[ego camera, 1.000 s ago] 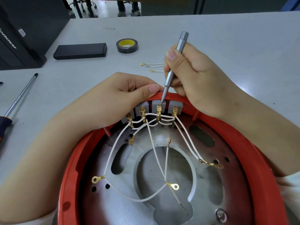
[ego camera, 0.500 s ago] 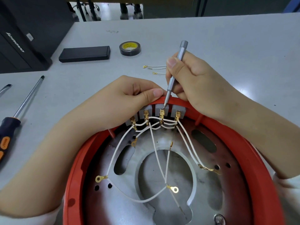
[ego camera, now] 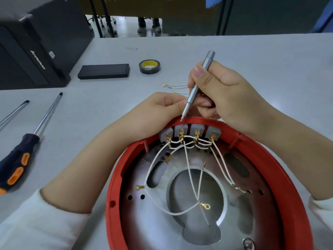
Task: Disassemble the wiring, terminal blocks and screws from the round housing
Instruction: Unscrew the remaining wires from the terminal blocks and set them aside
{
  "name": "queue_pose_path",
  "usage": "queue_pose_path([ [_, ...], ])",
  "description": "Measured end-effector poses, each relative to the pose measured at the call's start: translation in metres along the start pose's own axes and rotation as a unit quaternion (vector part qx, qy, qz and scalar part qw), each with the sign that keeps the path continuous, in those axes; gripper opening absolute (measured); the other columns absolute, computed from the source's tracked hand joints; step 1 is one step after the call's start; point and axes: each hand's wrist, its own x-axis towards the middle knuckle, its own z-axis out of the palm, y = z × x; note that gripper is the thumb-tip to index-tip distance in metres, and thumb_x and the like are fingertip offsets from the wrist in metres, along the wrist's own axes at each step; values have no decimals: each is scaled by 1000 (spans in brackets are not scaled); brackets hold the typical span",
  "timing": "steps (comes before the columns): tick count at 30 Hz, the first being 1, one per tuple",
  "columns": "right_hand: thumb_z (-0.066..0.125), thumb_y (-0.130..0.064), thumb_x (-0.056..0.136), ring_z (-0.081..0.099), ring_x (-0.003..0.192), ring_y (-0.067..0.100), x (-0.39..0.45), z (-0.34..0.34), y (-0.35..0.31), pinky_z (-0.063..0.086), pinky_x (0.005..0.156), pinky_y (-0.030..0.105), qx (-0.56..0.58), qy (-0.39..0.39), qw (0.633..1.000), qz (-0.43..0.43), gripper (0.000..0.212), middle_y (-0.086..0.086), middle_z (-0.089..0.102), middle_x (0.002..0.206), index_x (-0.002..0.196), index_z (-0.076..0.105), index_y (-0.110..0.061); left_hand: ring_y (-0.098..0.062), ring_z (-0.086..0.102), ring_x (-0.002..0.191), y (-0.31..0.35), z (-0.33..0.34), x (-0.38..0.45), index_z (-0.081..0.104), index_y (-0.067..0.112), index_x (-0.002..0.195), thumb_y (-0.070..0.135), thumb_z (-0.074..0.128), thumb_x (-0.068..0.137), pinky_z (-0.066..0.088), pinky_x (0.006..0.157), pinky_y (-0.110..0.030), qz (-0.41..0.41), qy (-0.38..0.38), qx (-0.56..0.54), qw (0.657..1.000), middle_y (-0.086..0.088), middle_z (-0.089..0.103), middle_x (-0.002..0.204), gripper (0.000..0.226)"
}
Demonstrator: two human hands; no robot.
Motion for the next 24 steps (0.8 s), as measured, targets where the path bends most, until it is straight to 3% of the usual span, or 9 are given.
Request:
queue_pose_path([
  [3,32,-23,104,23,45,13,-2,0,3,22,40,19,-5,7,1000,0,26,0,29,56,84,45,-12,-9,68,102,-1,-5,-4,71,15,108,22,46,99,50,94,-20,6,18,-19,1000,4,74,103,27],
  [9,33,-29,103,29,46,11,-10,2,15,29,45,21,-47,20,997,-55,24,-6,35,58,88,47,-16,-22,69,103,-7,-8,-19,68,16,115,22,44,100,52,95,-36,-45,-12,-13,999,-6,74,106,29],
  [14,34,-30,99,49,49,1,-10,8,19,37,51,10,-104,-16,990,-96,18,-19,47,57,87,45,-22,-29,67,104,-11,-6,-18,69,9,111,22,44,98,51,92,-32,-44,-13,-39,998,-10,73,105,31],
  [22,34,-31,101,37,45,10,-13,9,23,33,50,21,-153,-11,978,-141,15,-15,43,55,88,42,-29,-32,67,103,-14,-7,-19,67,5,112,24,44,97,52,91,-35,-41,-25,-63,997,-15,72,106,33],
  [24,34,-31,102,39,45,11,-15,9,23,33,49,18,-178,-9,971,-160,14,-14,41,56,89,41,-31,-28,70,97,-13,-7,-20,70,9,106,25,45,97,56,84,-31,-36,-33,-61,997,-13,74,101,31],
])
